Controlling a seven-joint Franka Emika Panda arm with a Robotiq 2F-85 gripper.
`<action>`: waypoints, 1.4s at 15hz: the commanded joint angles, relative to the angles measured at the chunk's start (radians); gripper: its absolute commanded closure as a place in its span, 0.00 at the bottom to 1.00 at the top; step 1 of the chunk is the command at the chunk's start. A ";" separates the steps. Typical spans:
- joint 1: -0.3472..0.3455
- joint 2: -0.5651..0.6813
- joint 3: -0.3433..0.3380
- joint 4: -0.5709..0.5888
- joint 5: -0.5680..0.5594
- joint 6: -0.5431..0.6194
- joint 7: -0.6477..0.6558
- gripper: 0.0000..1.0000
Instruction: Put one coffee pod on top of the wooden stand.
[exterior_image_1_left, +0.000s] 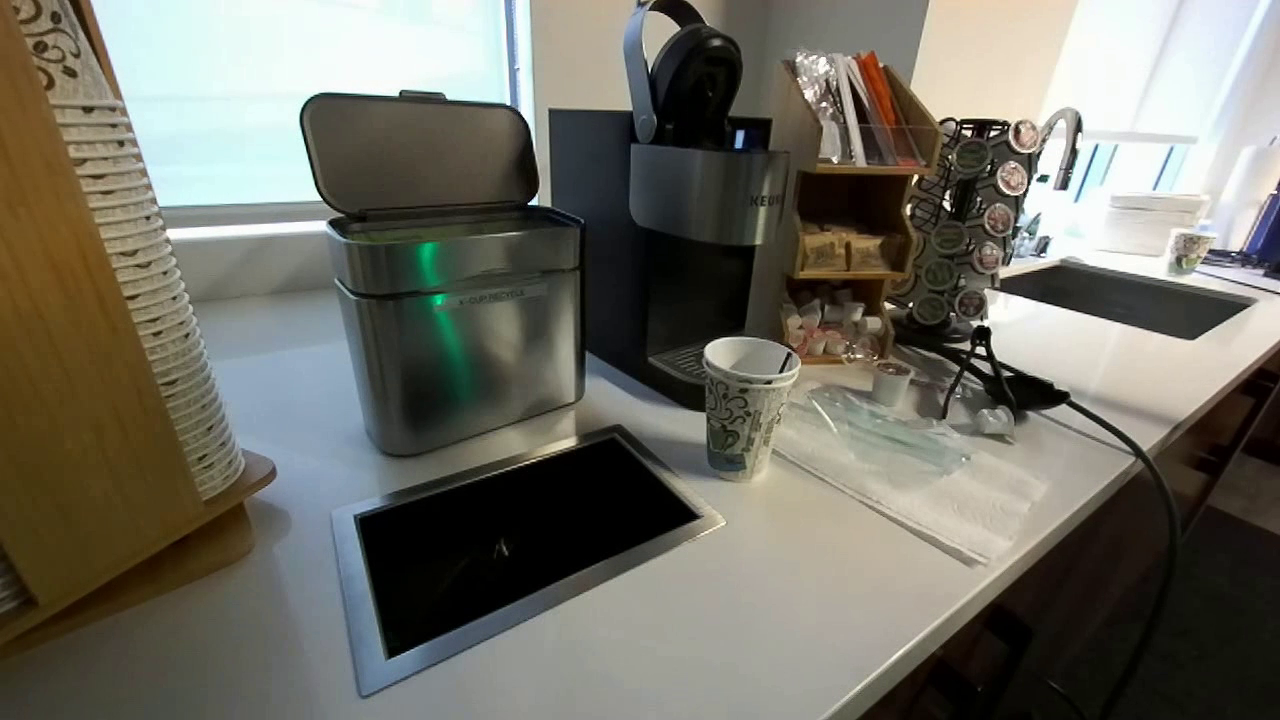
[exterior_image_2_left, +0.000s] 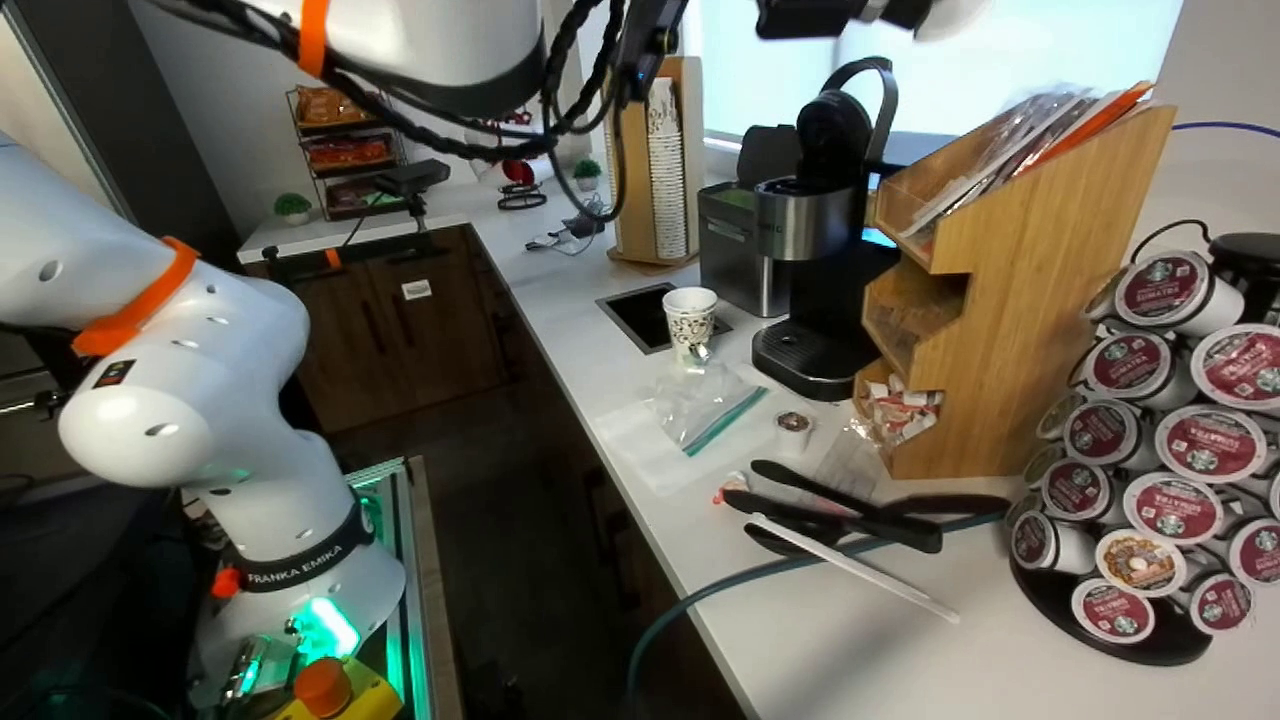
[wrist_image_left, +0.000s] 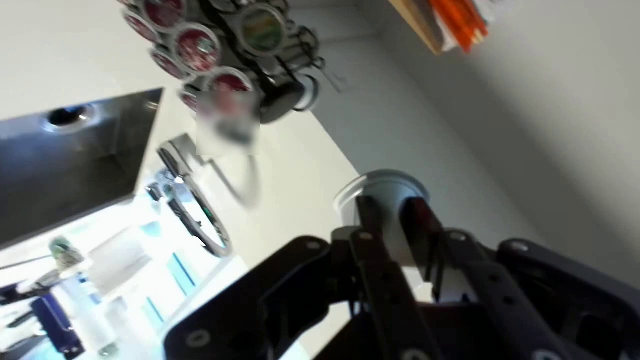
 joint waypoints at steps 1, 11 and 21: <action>-0.015 0.186 0.064 0.245 -0.070 0.079 0.048 0.95; 0.087 0.482 0.115 0.417 0.075 0.044 -0.101 0.95; 0.112 0.549 0.157 0.394 0.156 -0.138 -0.418 0.47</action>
